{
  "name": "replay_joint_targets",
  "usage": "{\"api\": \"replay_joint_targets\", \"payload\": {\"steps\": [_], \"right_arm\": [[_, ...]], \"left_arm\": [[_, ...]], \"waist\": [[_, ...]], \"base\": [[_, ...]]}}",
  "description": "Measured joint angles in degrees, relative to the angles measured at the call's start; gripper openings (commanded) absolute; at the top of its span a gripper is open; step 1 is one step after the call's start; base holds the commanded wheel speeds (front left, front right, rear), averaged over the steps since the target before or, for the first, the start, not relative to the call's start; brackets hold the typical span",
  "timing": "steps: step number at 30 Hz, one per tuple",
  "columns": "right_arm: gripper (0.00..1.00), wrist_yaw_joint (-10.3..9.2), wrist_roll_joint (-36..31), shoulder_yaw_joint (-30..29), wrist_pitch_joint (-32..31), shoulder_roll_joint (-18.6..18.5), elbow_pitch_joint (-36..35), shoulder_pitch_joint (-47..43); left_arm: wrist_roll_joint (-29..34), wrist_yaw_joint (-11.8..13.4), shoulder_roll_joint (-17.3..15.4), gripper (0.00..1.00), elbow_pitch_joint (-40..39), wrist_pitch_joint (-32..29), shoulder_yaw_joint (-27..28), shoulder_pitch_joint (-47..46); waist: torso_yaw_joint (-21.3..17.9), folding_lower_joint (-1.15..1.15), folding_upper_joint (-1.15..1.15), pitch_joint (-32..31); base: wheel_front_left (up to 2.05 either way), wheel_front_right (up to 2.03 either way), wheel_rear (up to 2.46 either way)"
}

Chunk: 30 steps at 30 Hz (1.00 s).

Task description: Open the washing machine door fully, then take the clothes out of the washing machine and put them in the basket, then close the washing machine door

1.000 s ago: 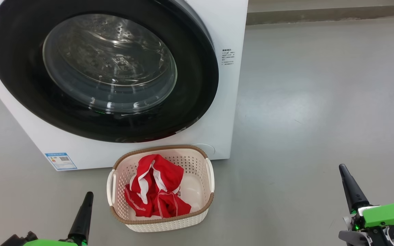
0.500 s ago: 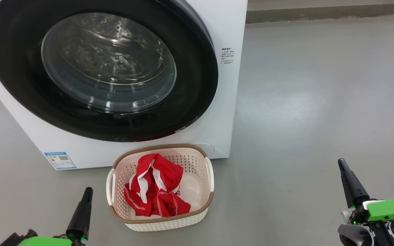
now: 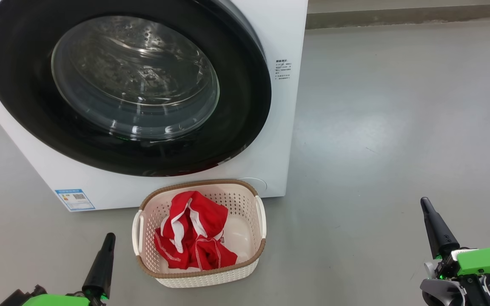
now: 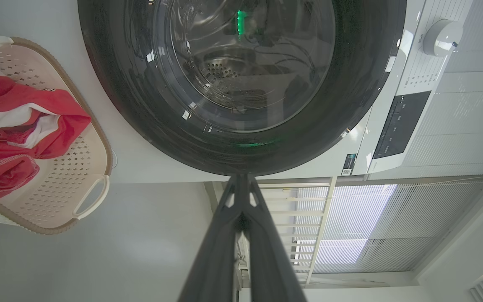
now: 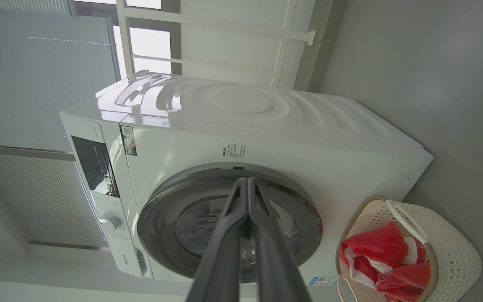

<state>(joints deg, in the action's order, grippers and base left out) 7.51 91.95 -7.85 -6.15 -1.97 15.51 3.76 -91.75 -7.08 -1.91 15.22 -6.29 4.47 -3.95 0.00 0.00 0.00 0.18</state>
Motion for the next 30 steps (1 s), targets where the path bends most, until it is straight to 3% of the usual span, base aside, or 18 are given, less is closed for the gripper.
{"api": "replay_joint_targets", "payload": {"steps": [30], "right_arm": [[0.0,0.0,0.0,0.0,0.0,0.0,0.0,0.0]], "left_arm": [[-0.01,0.0,0.0,0.0,0.0,0.0,0.0,0.0]], "waist": [[0.0,0.0,0.0,0.0]], "base": [[0.0,0.0,0.0]]}}
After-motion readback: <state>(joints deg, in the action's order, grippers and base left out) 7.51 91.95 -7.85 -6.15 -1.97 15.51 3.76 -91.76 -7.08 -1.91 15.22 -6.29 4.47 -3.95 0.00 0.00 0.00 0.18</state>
